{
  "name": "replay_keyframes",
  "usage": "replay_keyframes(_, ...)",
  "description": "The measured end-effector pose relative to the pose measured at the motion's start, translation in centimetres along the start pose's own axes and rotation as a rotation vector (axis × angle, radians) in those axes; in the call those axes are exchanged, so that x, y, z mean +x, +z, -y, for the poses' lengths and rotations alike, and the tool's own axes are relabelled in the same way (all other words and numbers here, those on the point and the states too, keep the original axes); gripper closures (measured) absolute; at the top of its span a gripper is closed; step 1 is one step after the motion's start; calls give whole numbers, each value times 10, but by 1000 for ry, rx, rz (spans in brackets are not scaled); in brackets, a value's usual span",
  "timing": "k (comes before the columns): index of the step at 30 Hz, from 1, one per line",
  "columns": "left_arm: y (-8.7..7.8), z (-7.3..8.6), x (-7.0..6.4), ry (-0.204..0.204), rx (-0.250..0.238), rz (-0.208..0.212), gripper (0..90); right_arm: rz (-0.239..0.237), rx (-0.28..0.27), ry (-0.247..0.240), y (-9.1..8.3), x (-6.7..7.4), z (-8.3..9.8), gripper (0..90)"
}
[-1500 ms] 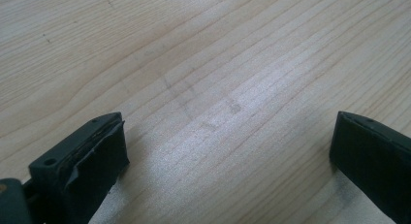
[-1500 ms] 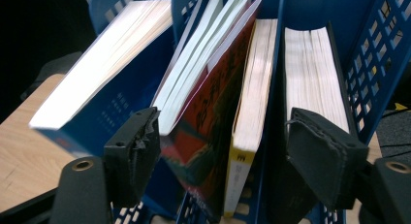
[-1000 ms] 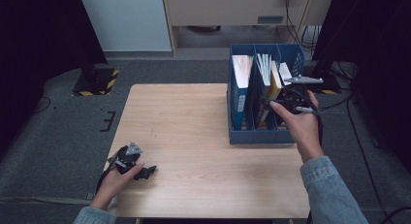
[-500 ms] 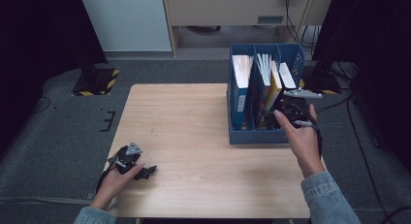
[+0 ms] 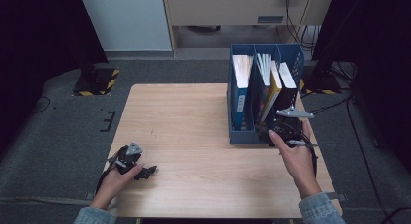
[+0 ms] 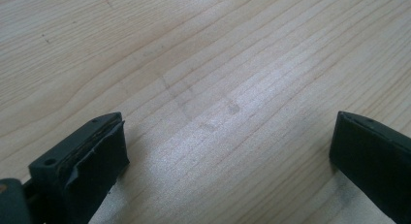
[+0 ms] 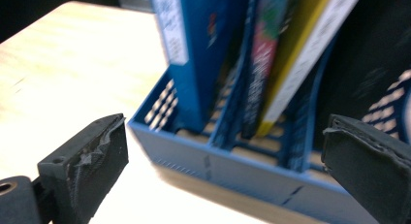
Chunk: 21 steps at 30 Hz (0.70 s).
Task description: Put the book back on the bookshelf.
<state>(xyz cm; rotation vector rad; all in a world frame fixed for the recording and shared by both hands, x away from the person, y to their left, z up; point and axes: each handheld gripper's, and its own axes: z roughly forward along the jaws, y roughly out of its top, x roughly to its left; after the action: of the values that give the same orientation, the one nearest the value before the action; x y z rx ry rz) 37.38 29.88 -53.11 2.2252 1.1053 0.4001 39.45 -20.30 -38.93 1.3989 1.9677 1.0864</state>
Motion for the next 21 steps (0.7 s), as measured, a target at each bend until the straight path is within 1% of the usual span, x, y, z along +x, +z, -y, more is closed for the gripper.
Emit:
replay_keyframes(3,0,0,0,0,0,-1,0,-11,14,-25,6,8,12,33)
replay_keyframes(8,0,0,0,0,0,0,0,-32,58,-27,18,18,35,42)
replay_keyframes(10,0,0,0,0,0,0,0,-35,61,-22,18,19,38,44)
replay_keyframes(11,0,0,0,1,-1,1,0,-37,63,-20,19,20,43,47)
replay_keyframes(12,0,0,0,1,-1,1,0,-50,68,-24,20,24,53,52)
replay_keyframes(17,0,0,0,1,-1,0,0,-66,92,-17,25,32,76,52)
replay_keyframes(19,0,0,0,1,-2,1,0,-77,114,-14,30,36,84,58)
replay_keyframes(21,0,0,0,3,-2,2,0,-89,138,-28,35,42,90,64)
